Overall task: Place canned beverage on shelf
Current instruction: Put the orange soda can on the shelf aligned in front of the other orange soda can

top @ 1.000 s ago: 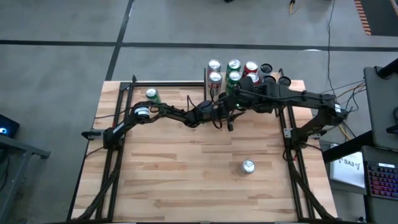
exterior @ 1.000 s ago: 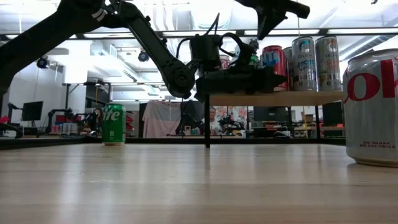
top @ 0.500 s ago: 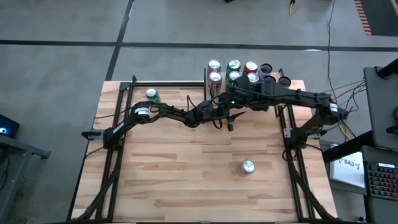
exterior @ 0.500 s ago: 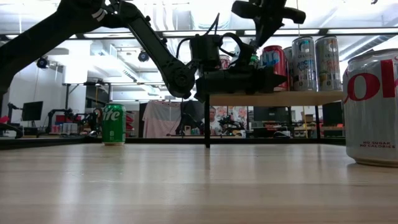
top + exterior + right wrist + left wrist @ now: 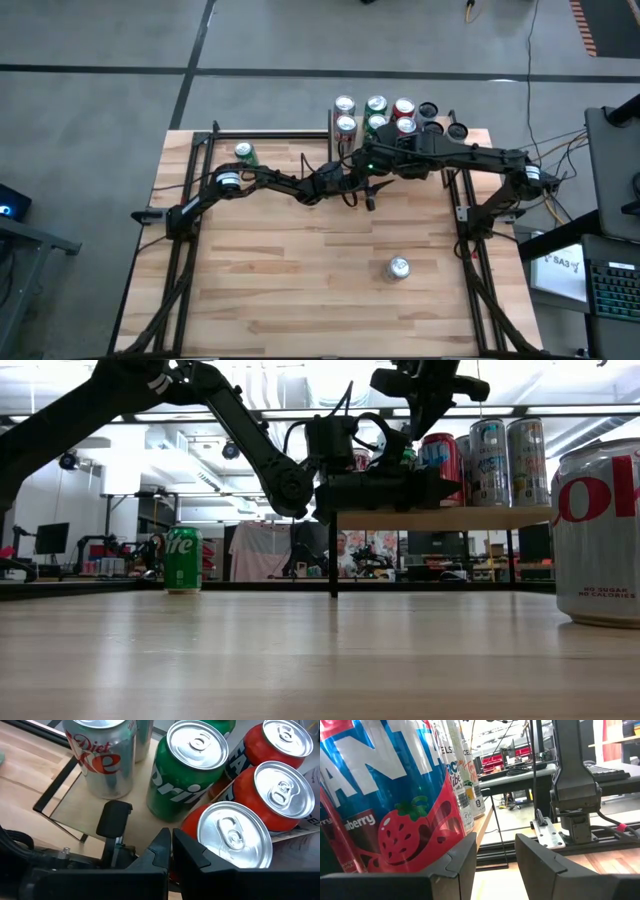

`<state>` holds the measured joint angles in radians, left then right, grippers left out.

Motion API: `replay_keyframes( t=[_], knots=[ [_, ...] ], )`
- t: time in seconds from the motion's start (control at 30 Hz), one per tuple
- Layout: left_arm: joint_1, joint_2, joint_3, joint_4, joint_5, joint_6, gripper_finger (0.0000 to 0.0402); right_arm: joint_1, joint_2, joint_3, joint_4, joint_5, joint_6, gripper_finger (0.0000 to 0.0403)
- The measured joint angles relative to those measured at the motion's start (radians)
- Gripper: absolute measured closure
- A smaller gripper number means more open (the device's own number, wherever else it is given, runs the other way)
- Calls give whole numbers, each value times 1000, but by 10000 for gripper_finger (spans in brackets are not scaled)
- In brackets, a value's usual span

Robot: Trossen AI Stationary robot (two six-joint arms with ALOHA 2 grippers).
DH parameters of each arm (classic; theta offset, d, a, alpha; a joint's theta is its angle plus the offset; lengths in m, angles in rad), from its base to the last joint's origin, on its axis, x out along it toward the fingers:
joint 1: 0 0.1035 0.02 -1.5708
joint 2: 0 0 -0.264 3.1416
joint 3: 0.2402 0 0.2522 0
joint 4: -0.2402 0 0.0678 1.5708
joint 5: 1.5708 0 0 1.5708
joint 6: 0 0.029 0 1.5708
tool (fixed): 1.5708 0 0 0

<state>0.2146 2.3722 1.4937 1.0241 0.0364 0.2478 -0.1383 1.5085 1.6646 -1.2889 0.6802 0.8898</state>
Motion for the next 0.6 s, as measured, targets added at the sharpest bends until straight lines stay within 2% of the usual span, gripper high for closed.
replay_keyframes(
  t=[0.6],
  knots=[
    [0,0,0,0,0,-3,281,0,-1,0,-71,0,29,394]
  ],
)
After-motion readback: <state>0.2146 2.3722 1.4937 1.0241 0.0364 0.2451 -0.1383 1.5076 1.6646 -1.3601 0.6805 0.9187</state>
